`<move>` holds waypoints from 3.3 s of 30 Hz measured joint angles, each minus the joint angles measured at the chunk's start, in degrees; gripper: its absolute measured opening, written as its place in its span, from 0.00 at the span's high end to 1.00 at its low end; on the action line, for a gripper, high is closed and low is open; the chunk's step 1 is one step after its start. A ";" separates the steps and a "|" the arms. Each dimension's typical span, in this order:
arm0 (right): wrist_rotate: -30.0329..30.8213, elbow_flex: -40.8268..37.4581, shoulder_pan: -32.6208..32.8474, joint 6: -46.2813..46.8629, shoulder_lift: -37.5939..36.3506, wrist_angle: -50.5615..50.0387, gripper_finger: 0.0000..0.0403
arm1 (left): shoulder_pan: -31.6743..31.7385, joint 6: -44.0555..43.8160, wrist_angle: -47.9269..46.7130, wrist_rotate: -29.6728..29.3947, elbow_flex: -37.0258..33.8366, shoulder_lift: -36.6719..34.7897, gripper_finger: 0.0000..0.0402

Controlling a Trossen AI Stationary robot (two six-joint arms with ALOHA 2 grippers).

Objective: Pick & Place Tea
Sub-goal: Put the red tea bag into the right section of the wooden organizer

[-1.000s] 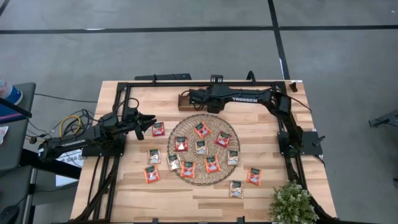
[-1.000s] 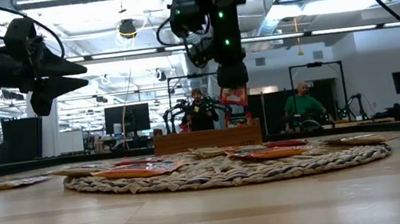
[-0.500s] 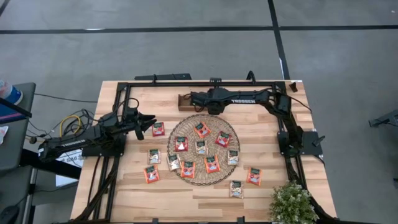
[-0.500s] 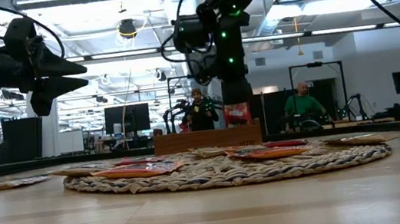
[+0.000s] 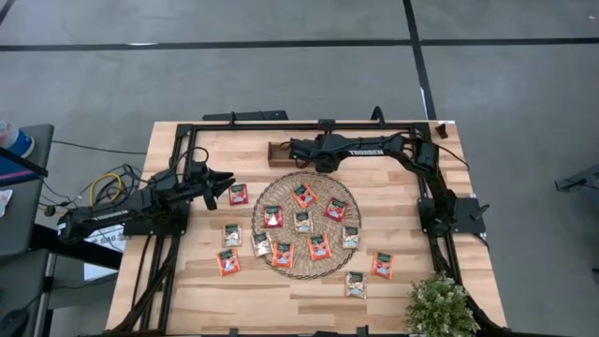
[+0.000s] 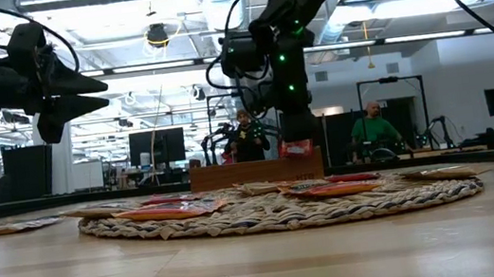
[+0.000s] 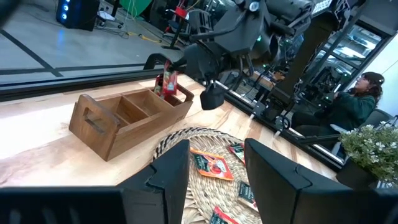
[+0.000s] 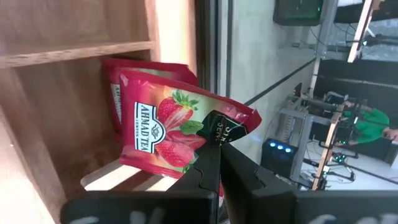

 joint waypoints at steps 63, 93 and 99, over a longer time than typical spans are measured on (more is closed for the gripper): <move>0.02 1.15 1.12 -6.64 -0.03 -2.22 0.81 | 0.00 0.00 0.02 0.00 0.00 -0.01 0.64; -44.58 11.41 7.45 19.43 -24.47 -37.91 0.81 | 0.00 0.00 -0.02 0.00 0.00 -0.01 0.64; -47.67 11.28 7.60 19.41 -22.03 -38.35 0.78 | 0.00 0.00 -0.13 0.00 0.00 -0.01 0.64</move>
